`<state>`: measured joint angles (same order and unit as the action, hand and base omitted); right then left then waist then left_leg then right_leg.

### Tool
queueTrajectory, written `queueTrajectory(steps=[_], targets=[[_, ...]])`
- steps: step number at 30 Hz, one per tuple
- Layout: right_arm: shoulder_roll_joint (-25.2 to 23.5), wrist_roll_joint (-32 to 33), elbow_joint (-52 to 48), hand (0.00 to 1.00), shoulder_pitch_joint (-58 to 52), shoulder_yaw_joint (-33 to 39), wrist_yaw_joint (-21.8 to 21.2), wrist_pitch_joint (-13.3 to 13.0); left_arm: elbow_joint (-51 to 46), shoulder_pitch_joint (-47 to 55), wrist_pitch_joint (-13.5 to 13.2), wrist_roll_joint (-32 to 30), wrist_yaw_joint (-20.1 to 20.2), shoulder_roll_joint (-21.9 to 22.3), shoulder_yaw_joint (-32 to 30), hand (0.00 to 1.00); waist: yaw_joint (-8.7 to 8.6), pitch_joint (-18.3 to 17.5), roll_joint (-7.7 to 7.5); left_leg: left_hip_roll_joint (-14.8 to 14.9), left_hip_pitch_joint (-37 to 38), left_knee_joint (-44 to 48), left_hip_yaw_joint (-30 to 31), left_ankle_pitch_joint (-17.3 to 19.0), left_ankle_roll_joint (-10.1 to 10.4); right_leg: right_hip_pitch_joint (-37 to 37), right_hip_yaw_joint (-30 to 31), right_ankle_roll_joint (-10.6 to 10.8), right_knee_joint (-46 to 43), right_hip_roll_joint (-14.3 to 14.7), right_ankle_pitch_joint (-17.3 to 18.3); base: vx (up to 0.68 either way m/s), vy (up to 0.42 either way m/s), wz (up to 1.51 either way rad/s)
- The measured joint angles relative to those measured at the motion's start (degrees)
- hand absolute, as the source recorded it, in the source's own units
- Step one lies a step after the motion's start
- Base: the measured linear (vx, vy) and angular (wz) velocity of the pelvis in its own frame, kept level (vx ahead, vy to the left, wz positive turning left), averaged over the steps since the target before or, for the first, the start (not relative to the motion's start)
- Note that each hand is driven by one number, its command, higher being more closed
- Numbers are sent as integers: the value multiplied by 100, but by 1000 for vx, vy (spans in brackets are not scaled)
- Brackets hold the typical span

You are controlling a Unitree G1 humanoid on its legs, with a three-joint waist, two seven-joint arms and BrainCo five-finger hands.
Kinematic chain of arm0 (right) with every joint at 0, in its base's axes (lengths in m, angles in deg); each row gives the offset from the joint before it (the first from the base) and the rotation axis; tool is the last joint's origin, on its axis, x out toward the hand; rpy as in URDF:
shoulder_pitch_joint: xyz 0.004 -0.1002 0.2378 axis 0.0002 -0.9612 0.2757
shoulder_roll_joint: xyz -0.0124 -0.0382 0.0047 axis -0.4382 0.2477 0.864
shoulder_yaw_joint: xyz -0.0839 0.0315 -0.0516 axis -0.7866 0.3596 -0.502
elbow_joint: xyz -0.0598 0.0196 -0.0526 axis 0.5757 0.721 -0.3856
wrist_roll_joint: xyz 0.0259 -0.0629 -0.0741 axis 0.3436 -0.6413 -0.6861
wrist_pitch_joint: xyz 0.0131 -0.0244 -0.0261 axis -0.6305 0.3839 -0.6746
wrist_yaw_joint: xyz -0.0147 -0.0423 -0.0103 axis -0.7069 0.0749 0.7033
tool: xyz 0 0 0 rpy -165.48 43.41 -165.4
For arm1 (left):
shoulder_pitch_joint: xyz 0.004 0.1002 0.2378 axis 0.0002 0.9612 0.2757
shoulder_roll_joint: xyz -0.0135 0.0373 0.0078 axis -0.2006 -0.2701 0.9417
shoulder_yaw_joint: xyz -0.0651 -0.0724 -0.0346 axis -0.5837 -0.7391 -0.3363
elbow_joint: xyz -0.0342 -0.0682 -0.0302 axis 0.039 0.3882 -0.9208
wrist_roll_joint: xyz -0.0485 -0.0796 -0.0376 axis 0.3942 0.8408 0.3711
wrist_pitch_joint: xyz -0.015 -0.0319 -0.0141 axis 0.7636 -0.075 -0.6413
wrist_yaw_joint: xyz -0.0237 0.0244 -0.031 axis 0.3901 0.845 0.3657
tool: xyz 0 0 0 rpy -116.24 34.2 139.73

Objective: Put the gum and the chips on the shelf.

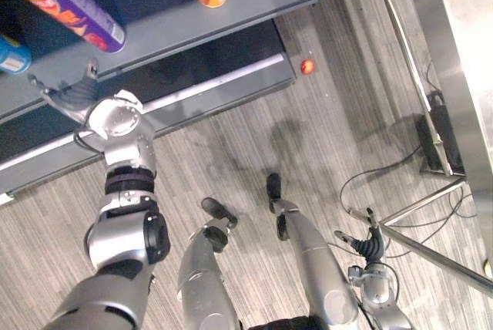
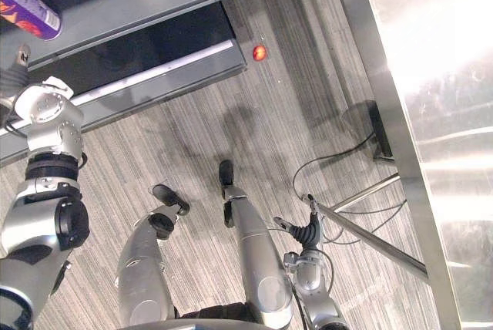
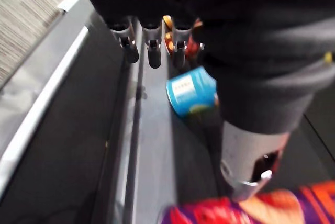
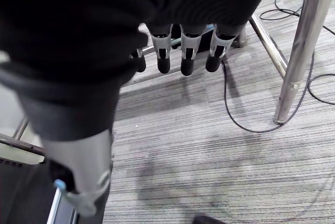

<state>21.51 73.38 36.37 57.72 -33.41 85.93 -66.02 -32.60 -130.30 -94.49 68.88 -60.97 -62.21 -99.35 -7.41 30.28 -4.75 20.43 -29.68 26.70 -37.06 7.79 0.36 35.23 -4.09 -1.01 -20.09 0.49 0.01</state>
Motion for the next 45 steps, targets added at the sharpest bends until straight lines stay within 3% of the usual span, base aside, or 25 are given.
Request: queueTrajectory(steps=[3,6,8,11,14,18,22,28,31,34,36,37,39,45], targets=[[-15,-3,-22,0,-1,-4,34,3,-1,459,-34,173,0,108,-168,0,40,0,14,-121,192,-146,31,-50,3,-191,-59,-5,6,-84,39,61,-6,17],[-18,-5,5,0,-15,-8,35,14,-6,983,-236,279,-5,364,-415,0,148,-2,48,-239,475,-281,84,-73,17,-479,-136,0,13,-169,114,54,1,18],[-18,-5,24,0,-52,8,40,15,-8,1385,-380,328,-1,554,-456,0,164,-37,117,-325,644,-391,169,-95,37,-700,-246,21,51,-234,169,58,2,34],[-37,43,106,0,-176,127,25,27,-6,2186,-617,390,42,1070,-434,0,325,-126,267,-511,1069,-738,192,-202,58,-1127,-325,47,237,-317,198,89,15,23],[-65,100,378,0,-224,406,-62,16,2,3185,-741,159,137,1599,-6,0,347,-239,439,-817,1543,-1216,389,-374,72,-1638,-525,129,442,-462,270,74,20,41],[-62,226,1339,0,-249,858,-338,39,376,4264,-843,153,550,2099,208,0,451,-682,590,-1010,1960,-1491,750,-481,54,-2275,-790,212,746,-529,324,114,16,40],[-206,222,2214,0,-493,1210,-769,130,845,5405,-850,159,1780,2358,330,0,465,-1248,616,-1260,2548,-1928,1061,-548,70,-3017,-1016,329,1158,-601,386,96,20,36],[-274,159,2839,0,-527,1656,-1342,220,1419,6296,-464,-45,3435,2443,485,0,626,-1776,642,-1575,3274,-2689,1137,-708,93,-3736,-1151,535,1703,-677,289,55,54,12],[-279,31,3013,0,-492,1815,-1589,255,1696,6366,-109,112,3784,2322,488,0,622,-1913,609,-1699,3551,-2989,1160,-781,99,-3970,-1174,615,1880,-704,235,47,79,5],[-301,47,3215,0,-460,1973,-1749,344,1860,6345,470,718,3955,2260,463,0,622,-2011,551,-1777,3707,-3156,1152,-802,97,-4117,-1172,659,2019,-725,178,40,60,-1],[-383,122,3289,0,-457,2092,-1824,433,1908,6333,718,942,4092,2221,391,0,621,-2053,582,-1821,3837,-3202,1144,-844,34,-4255,-1170,676,2094,-743,134,47,49,-3],[-409,272,3357,0,-444,2158,-1849,504,1936,6335,766,1165,4083,2222,327,0,623,-2027,506,-1844,3914,-3216,1136,-848,28,-4316,-1166,685,2112,-755,110,43,47,-7],[-427,491,3460,0,-404,2209,-1912,631,2011,6333,804,1360,4084,2208,287,0,627,-2062,508,-1873,3965,-3216,1147,-846,30,-4363,-1144,703,2132,-771,97,28,38,-8],[-434,1122,3649,0,-311,2270,-2054,1009,2091,6320,673,1355,4082,2178,302,0,636,-2062,452,-1898,3967,-3254,1143,-791,107,-4383,-1114,715,2237,-795,98,-21,27,-4]])
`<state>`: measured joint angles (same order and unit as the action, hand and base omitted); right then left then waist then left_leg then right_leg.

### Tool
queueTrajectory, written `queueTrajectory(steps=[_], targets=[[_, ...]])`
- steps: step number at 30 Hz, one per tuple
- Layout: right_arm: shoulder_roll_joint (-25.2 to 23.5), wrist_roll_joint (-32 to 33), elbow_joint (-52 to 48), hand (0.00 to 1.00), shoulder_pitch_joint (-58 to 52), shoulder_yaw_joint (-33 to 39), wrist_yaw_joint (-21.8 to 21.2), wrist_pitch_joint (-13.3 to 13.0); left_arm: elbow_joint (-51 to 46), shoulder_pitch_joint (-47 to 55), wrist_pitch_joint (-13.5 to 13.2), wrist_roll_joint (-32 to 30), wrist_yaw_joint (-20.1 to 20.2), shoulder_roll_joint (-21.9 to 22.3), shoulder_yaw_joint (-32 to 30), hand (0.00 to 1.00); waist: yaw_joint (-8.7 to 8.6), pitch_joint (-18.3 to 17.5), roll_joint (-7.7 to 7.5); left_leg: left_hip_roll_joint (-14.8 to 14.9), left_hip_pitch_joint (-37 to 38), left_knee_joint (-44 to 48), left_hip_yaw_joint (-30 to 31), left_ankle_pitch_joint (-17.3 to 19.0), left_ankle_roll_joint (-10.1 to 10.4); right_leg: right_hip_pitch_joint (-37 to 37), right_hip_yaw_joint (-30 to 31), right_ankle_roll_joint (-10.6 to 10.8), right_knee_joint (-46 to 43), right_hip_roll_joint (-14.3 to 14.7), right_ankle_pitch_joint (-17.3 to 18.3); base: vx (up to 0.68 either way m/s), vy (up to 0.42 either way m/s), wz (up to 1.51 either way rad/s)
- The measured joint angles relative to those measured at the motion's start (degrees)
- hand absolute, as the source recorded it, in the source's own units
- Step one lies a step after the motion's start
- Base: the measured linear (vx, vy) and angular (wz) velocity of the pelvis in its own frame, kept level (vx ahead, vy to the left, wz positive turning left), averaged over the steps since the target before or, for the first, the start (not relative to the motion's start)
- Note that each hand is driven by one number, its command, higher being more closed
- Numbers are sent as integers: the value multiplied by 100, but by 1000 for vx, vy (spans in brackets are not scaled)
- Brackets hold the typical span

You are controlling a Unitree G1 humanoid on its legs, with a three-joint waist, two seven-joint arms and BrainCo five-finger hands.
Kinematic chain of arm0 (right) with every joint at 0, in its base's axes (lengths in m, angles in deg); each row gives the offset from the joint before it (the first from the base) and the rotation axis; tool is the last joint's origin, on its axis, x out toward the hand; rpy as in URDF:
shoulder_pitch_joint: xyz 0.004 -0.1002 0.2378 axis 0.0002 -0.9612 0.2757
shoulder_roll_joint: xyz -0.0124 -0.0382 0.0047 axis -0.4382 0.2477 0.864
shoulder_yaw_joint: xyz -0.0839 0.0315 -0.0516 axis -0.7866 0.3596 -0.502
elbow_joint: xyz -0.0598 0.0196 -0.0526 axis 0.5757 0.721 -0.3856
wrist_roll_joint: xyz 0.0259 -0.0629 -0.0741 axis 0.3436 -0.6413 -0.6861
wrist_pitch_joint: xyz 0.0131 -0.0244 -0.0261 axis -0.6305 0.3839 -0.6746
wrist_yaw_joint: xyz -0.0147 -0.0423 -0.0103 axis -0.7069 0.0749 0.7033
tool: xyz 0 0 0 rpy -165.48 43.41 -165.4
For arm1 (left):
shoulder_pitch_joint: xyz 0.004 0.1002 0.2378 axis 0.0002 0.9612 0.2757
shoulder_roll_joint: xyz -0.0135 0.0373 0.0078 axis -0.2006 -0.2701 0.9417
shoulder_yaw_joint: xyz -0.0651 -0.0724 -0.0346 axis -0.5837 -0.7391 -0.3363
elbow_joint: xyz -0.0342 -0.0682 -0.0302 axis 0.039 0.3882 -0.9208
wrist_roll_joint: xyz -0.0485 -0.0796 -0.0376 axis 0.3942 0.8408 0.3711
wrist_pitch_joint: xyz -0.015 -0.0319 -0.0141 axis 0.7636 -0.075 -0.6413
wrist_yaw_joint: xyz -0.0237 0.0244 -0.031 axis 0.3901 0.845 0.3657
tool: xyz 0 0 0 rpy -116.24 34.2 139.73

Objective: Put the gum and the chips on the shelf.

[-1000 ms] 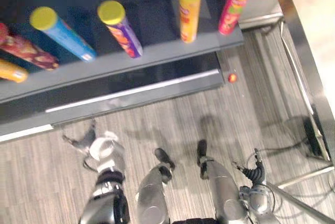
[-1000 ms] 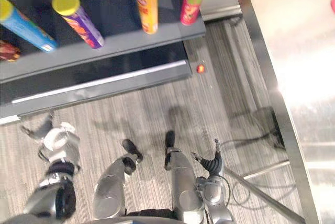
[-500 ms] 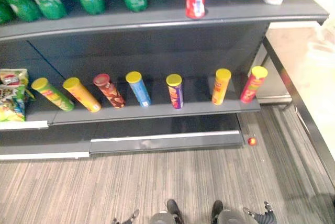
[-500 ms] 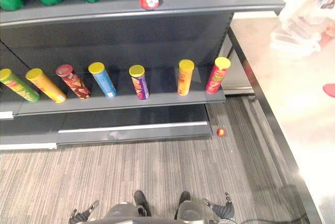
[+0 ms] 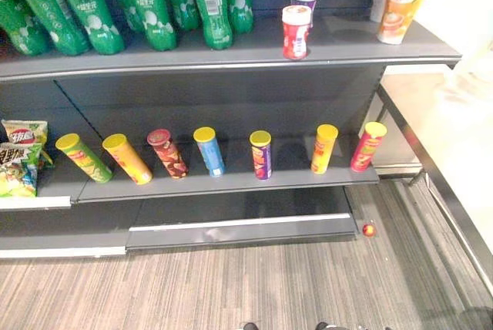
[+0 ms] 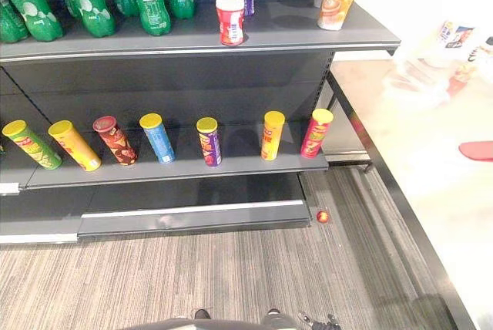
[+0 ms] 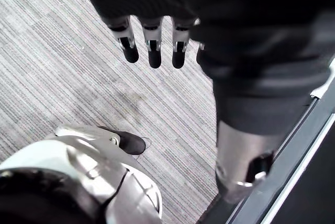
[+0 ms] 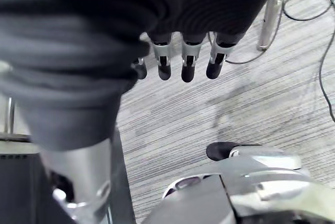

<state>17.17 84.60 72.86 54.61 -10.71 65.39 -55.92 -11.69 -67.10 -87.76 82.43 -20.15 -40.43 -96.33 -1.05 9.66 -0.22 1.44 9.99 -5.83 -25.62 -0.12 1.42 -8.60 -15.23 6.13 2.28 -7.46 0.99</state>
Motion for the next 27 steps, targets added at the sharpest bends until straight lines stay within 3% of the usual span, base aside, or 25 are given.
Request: queueTrajectory(steps=[5,27], targets=[[-18,-22,36,0,20,158,5,155,39,7,-44,-2,-2,1,16,0,10,-66,12,-2,-7,-3,7,18,0,-1,-4,-4,10,1,-6,0,0,0],[-21,-10,415,0,93,441,163,148,174,-6,-171,-490,211,-132,417,0,106,-292,38,-27,-49,-5,200,-16,-57,-111,-175,10,145,6,-68,11,3,3]])
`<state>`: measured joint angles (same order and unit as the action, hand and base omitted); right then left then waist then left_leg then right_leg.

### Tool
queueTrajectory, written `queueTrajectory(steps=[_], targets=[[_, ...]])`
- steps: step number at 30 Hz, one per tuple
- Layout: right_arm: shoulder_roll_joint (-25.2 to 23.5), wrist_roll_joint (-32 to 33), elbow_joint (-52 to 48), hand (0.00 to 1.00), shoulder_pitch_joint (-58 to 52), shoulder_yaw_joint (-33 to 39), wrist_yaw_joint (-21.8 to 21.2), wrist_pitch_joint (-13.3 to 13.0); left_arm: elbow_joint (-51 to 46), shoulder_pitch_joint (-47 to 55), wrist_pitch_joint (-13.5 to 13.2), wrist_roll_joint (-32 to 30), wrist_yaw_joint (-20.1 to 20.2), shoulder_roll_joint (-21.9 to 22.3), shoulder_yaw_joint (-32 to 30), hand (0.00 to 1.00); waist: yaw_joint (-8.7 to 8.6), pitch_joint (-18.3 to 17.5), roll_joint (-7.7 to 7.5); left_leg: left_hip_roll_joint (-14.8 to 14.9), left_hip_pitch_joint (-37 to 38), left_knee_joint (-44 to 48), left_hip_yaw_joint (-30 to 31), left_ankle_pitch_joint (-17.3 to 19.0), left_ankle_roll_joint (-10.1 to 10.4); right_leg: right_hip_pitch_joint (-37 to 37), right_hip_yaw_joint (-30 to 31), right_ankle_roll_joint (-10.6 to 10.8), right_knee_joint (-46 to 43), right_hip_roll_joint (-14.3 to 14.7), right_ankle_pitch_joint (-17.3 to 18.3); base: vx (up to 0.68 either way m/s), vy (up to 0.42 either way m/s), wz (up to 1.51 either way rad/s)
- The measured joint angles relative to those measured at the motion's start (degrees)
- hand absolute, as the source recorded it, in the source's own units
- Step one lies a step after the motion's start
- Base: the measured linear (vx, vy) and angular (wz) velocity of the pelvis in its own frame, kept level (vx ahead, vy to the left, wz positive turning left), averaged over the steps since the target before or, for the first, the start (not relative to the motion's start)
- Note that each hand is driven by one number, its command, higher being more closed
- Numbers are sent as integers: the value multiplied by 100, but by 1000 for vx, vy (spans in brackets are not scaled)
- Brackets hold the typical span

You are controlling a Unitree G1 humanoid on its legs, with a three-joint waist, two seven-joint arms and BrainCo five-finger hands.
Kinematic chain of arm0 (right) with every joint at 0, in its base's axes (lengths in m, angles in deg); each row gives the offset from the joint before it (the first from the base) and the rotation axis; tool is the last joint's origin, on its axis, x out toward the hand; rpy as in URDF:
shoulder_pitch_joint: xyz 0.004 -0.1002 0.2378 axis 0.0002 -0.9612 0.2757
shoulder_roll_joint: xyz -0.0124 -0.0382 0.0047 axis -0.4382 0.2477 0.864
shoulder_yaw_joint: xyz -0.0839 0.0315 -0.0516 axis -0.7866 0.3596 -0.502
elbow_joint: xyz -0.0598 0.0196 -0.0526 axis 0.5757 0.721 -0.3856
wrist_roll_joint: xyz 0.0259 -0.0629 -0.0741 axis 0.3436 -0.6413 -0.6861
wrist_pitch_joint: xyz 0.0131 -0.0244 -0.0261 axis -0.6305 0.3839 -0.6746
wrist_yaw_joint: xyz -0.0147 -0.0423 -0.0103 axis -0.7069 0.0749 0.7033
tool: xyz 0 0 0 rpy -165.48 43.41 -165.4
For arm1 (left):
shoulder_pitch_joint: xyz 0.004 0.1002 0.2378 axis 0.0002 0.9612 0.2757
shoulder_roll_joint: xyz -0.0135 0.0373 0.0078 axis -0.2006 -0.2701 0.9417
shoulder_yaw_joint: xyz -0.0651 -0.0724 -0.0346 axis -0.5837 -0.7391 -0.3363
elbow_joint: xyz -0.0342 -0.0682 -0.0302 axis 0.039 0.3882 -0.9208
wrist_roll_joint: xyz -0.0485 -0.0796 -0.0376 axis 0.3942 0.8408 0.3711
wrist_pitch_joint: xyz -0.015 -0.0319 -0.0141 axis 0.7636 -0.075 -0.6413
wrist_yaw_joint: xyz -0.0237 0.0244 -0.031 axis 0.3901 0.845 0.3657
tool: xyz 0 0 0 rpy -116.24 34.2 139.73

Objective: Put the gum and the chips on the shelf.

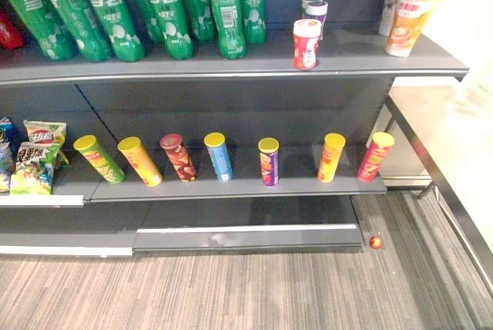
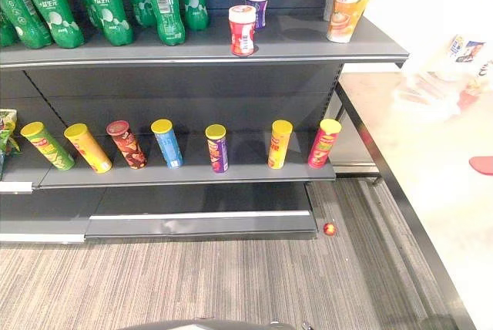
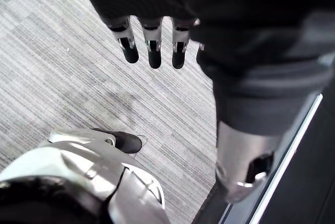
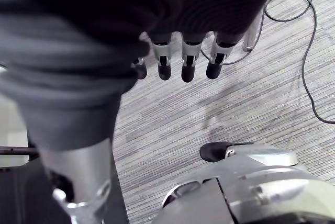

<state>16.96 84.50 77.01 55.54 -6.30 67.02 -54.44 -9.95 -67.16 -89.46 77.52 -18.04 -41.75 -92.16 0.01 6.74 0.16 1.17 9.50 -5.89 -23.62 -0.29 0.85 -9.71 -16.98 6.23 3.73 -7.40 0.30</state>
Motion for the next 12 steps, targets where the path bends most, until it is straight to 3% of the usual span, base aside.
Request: queueTrajectory(steps=[5,6,7,8,9,11,12], targets=[[-5,3,41,0,24,48,61,2,0,1,3,-17,20,-5,6,0,0,-1,0,-3,4,0,19,21,32,-17,-2,1,5,-3,1,-68,-33,7],[1160,-446,-2019,0,-751,-2223,-1019,397,-1812,381,-3,-2279,880,-1083,1896,0,25,-673,28,27,-2126,2544,2344,839,19,1966,1920,-278,-2253,438,771,-328,-166,39],[1016,-445,-1720,0,-592,-2230,-997,410,-1561,246,21,-2279,869,-960,1902,0,22,-623,64,-1,-2277,3006,2416,927,85,2170,1943,-178,-2828,419,964,-336,-180,43],[865,-381,-1517,0,-549,-2129,-919,411,-1425,245,26,-2219,775,-881,1784,0,24,-556,-55,-13,-2374,3261,2431,1074,76,2314,1939,-157,-3185,371,1167,-48,-17,11],[733,-395,-1363,0,-552,-2193,-930,440,-1308,263,45,-2233,726,-843,1781,0,21,-571,-75,-52,-2442,3301,2420,1185,70,2402,1939,-165,-3341,316,1347,-67,-27,12],[632,-376,-1258,0,-555,-2195,-896,436,-1241,336,70,-2111,677,-739,1737,0,16,-659,-112,-85,-2331,2871,2375,1078,78,2350,1949,-124,-3009,273,1299,1,-14,10],[418,-170,-850,0,-363,-1443,-542,251,-915,154,107,-1212,532,-567,1382,0,2,-283,-36,136,-1664,2400,1980,979,61,1628,1602,-129,-2344,129,1131,75,-4,9]])
